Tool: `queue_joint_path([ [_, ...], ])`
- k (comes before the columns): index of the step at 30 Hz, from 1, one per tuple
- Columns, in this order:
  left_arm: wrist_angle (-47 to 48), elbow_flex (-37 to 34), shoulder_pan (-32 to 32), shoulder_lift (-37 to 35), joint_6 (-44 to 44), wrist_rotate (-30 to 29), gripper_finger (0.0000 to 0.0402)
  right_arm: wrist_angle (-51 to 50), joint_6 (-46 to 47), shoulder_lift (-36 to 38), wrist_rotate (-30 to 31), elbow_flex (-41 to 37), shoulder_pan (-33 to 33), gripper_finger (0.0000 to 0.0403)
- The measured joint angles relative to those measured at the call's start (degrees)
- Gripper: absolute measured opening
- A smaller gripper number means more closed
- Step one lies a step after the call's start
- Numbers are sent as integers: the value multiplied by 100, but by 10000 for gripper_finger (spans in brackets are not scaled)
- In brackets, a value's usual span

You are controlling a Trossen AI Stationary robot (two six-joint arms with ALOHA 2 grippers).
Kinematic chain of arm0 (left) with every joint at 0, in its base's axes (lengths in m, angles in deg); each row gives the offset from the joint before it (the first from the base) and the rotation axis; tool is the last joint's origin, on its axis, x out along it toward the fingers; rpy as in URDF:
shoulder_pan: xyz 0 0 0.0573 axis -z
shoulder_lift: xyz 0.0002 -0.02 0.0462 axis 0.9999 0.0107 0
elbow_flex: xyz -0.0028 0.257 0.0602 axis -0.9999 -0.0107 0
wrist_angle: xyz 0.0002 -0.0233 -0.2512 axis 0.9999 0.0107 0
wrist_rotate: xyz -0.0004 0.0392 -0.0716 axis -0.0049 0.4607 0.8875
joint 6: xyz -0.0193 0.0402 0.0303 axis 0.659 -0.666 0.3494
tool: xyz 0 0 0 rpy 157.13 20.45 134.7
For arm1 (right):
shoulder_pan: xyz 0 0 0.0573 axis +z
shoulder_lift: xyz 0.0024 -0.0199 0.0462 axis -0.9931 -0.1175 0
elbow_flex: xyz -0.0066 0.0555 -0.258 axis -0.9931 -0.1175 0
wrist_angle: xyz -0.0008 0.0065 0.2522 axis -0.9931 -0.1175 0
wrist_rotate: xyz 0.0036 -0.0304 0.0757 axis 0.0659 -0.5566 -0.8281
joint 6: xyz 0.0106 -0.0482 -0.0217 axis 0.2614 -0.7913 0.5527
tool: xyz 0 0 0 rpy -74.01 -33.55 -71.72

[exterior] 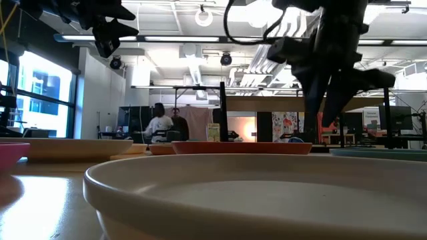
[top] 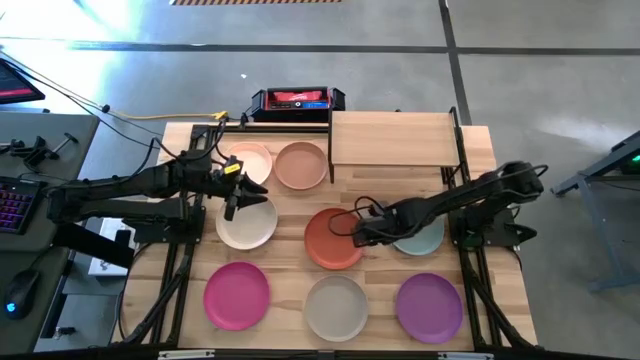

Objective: Place and stack plates onto a shelf
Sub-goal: Put the orange plate on the shelf

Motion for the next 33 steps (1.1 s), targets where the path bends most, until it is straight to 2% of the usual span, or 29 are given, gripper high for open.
queue_joint_path([
  [11,2,0,0,0,0,-2,129,455,14,-611,53,-2,-11,99],
  [28,0,0,0,0,2,-4,129,908,17,-1024,262,-4,-55,98],
  [33,4,0,-2,2,2,-4,129,904,-28,-1024,270,-2,-55,68],
])
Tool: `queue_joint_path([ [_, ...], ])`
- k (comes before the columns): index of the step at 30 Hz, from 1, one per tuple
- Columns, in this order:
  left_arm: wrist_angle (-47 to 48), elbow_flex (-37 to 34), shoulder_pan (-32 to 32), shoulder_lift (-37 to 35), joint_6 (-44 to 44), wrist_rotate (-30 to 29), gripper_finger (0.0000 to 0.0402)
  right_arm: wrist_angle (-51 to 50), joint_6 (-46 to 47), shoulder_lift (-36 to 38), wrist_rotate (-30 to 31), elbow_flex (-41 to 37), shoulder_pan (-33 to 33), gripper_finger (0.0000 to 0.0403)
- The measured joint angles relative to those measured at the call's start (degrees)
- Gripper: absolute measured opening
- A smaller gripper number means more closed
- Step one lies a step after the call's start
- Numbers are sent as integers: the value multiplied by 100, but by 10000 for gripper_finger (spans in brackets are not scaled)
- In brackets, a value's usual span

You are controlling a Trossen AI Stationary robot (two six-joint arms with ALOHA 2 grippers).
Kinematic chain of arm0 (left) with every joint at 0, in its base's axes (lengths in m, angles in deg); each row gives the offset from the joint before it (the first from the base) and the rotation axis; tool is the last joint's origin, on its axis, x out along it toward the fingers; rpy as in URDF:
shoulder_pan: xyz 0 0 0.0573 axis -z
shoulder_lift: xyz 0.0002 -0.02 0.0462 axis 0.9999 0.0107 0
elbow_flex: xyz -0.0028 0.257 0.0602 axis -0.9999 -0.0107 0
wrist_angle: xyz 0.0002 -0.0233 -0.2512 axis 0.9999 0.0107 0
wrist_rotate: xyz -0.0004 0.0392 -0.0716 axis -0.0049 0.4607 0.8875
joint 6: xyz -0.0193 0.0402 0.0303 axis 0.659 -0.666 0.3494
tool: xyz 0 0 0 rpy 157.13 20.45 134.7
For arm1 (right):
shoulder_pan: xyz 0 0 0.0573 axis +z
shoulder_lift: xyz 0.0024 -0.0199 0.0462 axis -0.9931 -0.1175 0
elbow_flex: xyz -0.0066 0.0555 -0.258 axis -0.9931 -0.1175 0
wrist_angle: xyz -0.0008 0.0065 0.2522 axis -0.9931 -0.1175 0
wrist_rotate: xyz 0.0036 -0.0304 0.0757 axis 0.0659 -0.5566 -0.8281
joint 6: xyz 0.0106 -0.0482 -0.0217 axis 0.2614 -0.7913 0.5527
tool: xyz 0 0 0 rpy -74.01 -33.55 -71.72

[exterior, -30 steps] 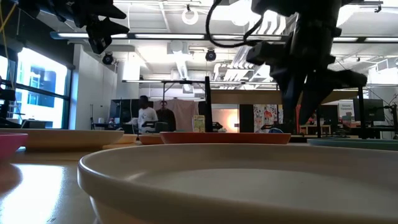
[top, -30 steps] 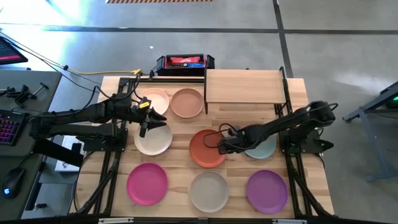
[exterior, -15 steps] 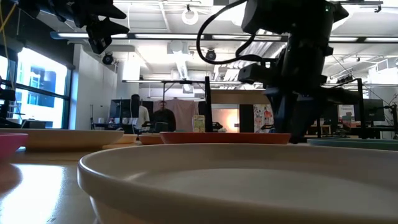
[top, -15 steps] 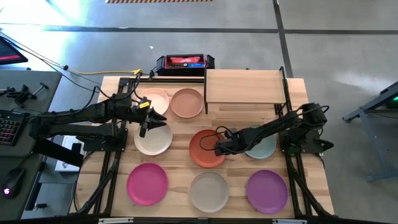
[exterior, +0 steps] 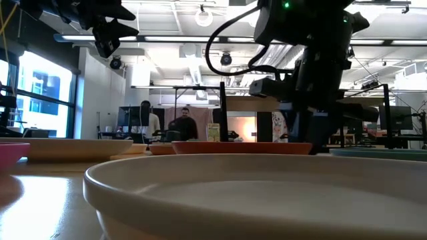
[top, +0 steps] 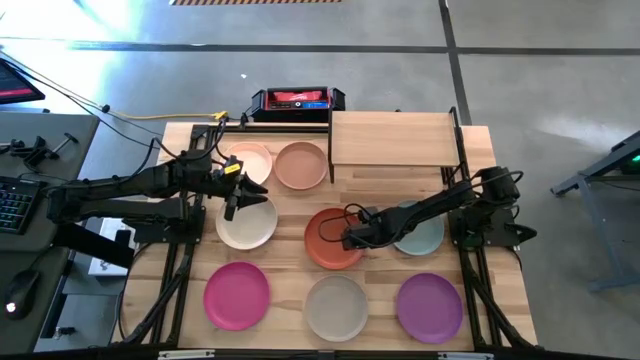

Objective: Place and stack plates onto a shelf
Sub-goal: Put the orange plate on the shelf

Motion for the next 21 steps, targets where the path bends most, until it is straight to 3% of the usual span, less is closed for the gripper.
queue_joint_path([
  [5,-2,0,0,0,0,0,129,30,-40,14,-4,2,-1,8],
  [14,0,0,0,0,-101,0,129,36,14,79,-132,2,-2,4],
  [21,17,0,0,0,-105,0,129,-55,-218,555,-177,-2,0,0],
])
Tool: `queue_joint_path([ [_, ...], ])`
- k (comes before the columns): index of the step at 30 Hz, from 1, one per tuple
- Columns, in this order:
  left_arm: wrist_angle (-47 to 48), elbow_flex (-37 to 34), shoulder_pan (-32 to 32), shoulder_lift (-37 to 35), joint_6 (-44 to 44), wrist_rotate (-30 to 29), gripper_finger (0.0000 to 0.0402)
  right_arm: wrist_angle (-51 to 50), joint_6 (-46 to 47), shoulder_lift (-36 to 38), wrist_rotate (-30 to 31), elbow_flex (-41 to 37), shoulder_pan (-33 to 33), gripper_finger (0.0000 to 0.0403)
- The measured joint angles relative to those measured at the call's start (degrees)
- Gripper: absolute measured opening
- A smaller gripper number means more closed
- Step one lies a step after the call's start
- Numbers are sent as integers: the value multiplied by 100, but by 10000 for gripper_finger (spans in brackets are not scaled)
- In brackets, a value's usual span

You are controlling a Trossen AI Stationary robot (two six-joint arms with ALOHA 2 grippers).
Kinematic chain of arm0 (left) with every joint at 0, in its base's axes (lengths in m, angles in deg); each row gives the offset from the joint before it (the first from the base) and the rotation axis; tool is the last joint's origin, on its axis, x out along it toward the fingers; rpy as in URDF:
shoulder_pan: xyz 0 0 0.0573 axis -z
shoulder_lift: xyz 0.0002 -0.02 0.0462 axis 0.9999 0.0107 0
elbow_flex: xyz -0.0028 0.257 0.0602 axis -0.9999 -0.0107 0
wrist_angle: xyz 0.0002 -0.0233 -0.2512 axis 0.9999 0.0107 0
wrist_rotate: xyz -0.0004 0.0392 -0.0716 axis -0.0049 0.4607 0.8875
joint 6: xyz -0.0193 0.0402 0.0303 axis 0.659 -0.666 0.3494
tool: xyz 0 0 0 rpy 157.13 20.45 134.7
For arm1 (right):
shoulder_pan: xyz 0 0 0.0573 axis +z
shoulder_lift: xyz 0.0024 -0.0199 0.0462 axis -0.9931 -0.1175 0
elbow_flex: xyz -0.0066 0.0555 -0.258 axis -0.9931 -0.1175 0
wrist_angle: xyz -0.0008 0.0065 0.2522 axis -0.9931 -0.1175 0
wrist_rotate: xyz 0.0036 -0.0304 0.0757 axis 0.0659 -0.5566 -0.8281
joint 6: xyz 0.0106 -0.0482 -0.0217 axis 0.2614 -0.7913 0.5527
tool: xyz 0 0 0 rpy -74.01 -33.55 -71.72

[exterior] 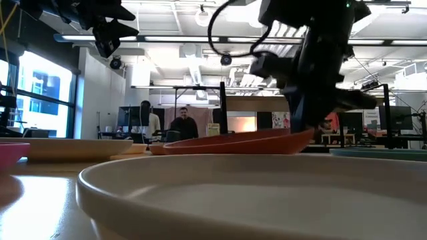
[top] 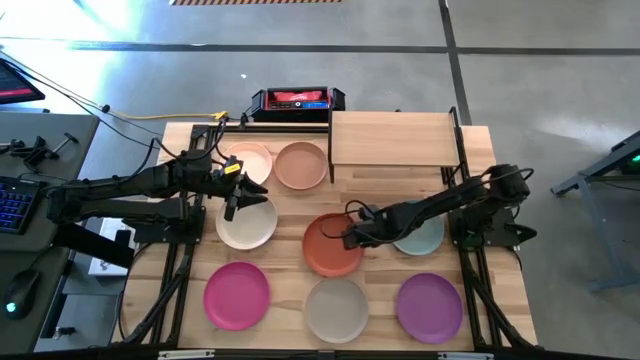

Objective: Place and stack plates onto a shelf
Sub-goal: Put the orange plate on the shelf

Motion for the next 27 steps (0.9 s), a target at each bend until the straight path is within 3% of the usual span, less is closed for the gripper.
queue_joint_path([
  [12,44,0,0,0,-7,0,129,-1074,-54,1047,332,-2,-189,0],
  [20,180,0,0,0,-4,0,129,-1339,-664,2005,420,-4,-559,0],
  [27,206,0,0,0,0,0,129,-1570,-1037,3057,960,-4,-907,0],
])
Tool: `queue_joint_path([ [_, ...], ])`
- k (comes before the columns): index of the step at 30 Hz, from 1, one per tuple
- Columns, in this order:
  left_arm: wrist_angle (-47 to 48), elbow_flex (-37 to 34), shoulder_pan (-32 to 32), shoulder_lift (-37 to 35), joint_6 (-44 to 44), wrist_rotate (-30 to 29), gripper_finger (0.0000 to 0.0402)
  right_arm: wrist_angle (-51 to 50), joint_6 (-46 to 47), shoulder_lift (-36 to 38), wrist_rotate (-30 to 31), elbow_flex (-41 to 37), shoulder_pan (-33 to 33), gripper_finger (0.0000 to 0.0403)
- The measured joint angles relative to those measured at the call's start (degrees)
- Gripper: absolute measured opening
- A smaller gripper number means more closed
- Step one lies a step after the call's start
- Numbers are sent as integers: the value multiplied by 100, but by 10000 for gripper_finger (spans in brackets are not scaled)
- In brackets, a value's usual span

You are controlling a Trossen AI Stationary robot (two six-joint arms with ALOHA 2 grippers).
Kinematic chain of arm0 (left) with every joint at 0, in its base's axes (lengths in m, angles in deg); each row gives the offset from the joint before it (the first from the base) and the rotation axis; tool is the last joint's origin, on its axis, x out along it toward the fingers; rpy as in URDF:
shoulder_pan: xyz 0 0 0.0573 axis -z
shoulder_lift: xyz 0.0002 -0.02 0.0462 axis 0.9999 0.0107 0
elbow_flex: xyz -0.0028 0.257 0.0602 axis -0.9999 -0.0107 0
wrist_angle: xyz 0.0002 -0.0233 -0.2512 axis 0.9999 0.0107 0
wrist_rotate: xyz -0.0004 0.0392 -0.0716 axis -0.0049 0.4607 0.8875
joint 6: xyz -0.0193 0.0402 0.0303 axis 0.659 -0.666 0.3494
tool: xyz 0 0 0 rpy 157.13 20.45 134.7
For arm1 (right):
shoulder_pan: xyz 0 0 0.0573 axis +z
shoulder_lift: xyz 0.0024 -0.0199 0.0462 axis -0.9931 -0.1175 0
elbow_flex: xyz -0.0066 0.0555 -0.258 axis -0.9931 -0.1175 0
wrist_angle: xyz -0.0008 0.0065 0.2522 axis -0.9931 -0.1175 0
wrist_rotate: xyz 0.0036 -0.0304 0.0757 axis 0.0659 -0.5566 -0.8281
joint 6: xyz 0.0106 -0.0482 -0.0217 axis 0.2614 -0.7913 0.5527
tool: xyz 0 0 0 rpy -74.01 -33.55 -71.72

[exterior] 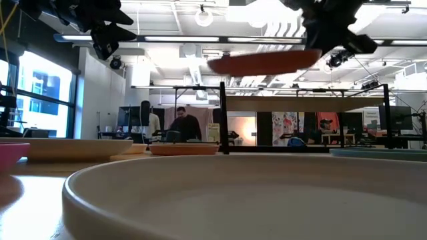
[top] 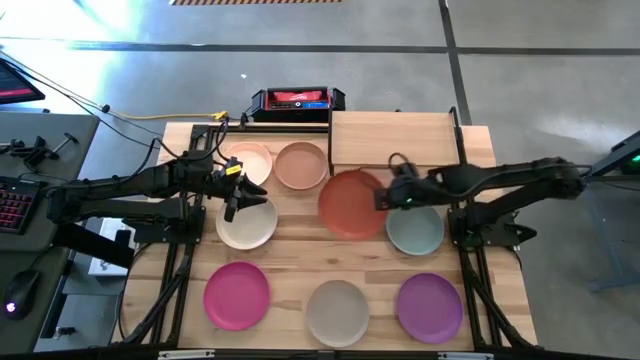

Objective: Place and stack plates onto a shelf
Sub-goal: Put the orange plate on the shelf

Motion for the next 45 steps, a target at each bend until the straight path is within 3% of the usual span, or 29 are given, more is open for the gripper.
queue_joint_path([
  [8,-8,0,0,0,-2,-35,129,-970,-110,1156,443,0,-706,0],
  [16,-11,0,-2,0,-2,-42,129,-1382,-398,2084,1049,0,-1846,0],
  [21,-11,0,-2,0,-2,-42,129,-1380,-578,2408,1509,0,-2531,0],
  [29,-11,0,-2,0,-4,-242,129,-1380,-1118,2430,1536,2,-3500,0],
  [32,-11,0,-2,0,-4,-331,129,-1368,-1264,2368,1411,-10,-3882,0],
  [40,-11,0,-2,0,-4,-334,129,-1374,-1978,2157,-11,-17,-4904,0],
  [45,-11,0,-2,0,-4,-337,129,-1374,-2338,1935,-386,-20,-5469,0],
])
